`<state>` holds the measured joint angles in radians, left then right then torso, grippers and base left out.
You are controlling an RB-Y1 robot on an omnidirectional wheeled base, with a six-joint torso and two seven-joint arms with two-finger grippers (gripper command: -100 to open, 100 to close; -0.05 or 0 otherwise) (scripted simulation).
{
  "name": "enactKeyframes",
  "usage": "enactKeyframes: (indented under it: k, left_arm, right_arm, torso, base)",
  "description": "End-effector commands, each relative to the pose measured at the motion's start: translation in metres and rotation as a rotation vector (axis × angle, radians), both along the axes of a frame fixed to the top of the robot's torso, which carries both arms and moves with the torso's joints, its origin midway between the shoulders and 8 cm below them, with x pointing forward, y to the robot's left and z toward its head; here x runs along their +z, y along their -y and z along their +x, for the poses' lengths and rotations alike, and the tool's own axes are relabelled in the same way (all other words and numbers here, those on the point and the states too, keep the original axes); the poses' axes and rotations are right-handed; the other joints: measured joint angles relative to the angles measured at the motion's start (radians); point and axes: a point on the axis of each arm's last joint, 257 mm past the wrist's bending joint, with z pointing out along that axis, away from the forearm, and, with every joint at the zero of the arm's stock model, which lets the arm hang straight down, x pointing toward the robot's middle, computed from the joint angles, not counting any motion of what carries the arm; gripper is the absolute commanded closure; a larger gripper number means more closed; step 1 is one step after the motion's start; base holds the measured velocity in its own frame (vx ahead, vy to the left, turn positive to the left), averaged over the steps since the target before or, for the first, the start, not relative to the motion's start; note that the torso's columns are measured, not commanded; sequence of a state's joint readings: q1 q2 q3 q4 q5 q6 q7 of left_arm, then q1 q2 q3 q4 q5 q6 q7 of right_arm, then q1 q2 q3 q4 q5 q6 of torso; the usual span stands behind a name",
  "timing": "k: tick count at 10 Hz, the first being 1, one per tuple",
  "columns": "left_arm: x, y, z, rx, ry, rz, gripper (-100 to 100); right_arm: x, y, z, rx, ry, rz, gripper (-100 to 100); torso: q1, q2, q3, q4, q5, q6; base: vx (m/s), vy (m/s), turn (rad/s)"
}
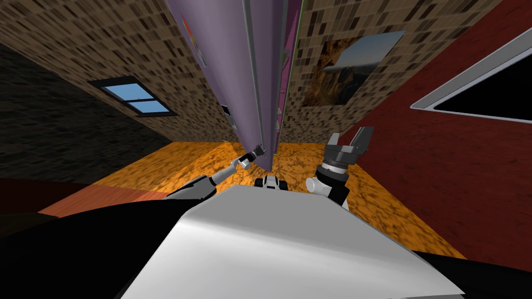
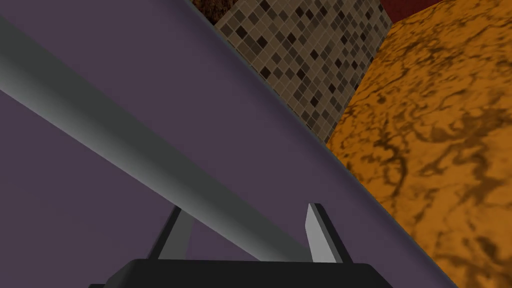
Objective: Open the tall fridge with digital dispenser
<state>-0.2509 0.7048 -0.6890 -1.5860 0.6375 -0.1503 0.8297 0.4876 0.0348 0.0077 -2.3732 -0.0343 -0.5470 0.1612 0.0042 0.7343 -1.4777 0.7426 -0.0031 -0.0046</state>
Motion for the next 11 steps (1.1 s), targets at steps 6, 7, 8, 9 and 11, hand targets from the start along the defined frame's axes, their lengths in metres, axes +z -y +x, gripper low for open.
enactKeyframes:
  k: [6, 7, 8, 9, 11]
  left_arm:
    - [0.002, 0.029, -0.045, -0.121, 0.002, 0.006, 100]
    - [-0.001, 0.025, -0.041, -0.115, -0.004, 0.004, 100]
    - [-0.001, 0.025, -0.041, -0.115, -0.004, 0.004, 100]
    - [-0.001, 0.019, -0.034, -0.104, -0.004, 0.005, 100]
    - [-0.001, 0.013, -0.028, -0.093, -0.004, 0.005, 100]
  right_arm:
    - [0.000, 0.000, 0.000, 0.000, 0.000, 0.000, 0]
    - [0.000, 0.000, 0.000, 0.000, 0.000, 0.000, 0]
    - [0.000, 0.000, 0.000, 0.000, 0.000, 0.000, 0]
    - [0.000, 0.000, 0.000, 0.000, 0.000, 0.000, 0]
    - [0.000, 0.000, 0.000, 0.000, 0.000, 0.000, 0]
  torso:
    - [-0.004, 0.004, 0.002, -0.002, 0.002, 0.003]
    - [-0.010, 0.001, 0.001, -0.003, 0.001, 0.004]
    - [-0.006, 0.001, 0.000, -0.004, 0.001, 0.006]
    - [-0.002, 0.003, 0.001, -0.004, 0.002, 0.003]
    - [0.001, -0.001, 0.000, -0.003, 0.002, 0.001]
  base:
    - [-0.073, 0.207, -0.040]
    - [-0.076, 0.168, -0.313]
    - [-0.111, 0.214, -0.239]
    - [-0.120, 0.257, -0.325]
    - [-0.123, 0.218, -0.288]
